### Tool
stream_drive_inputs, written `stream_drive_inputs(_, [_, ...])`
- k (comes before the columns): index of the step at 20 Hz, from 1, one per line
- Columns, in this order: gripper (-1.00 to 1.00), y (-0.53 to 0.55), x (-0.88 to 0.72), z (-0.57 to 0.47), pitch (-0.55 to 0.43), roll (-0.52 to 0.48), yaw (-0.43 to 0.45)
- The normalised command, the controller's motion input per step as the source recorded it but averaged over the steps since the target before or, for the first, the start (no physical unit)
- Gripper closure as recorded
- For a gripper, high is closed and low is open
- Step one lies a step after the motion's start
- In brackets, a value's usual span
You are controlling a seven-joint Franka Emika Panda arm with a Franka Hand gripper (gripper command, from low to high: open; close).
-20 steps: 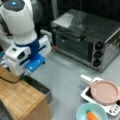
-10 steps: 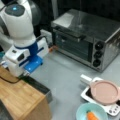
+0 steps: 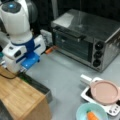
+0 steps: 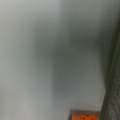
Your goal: Open the drawer. Pick up the carrot. Put the carrots in the drawer.
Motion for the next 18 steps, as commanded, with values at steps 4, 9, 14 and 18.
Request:
stream_drive_inputs(4, [-1.0,-0.12,-0.01,-0.17,-0.081,-0.087,0.116])
stream_drive_inputs(9, [-1.0,-0.11,0.04,-0.18,-0.056,-0.059,0.12])
stream_drive_inputs(14, [-1.0,-0.11,0.1,-0.13,-0.035,-0.04,0.128])
stream_drive_inputs(18, [-1.0,-0.15,0.16,0.02,0.015,0.029,0.126])
